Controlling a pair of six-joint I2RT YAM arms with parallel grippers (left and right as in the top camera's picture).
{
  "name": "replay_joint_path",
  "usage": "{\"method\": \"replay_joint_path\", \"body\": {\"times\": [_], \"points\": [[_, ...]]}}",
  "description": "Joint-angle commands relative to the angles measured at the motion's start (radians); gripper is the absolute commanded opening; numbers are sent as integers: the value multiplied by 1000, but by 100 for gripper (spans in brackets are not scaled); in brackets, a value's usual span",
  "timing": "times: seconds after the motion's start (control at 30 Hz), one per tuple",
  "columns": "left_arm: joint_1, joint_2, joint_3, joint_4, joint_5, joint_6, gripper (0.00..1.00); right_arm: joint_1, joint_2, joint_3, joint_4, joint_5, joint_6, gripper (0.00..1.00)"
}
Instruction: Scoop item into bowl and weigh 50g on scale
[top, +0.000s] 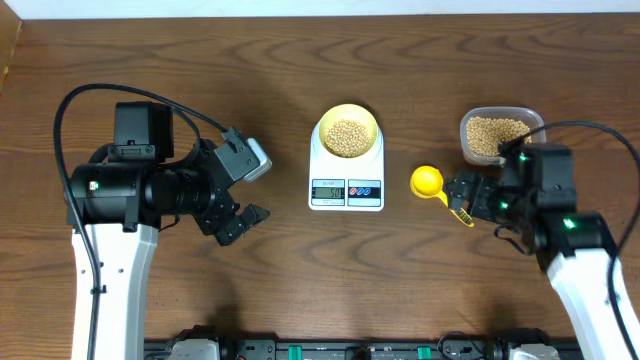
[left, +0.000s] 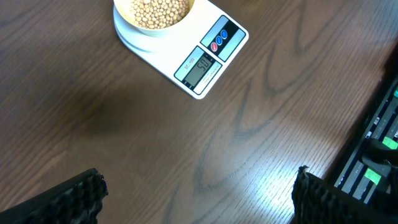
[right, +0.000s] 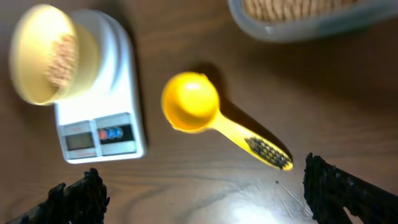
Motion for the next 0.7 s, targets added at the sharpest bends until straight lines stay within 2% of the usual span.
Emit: {"method": "replay_joint_path", "body": {"times": [0.0,0.23,0.67], "points": [[0,-3,-2,-3,16,16,98,-2,-101,5,-2,-30,-20,99],[0,-3,-2,-3,16,16,98,-2,-205,5,-2,-31,-20,99],[0,-3,-2,-3,16,16,98,-2,-206,5,-9,2,-21,99]]}}
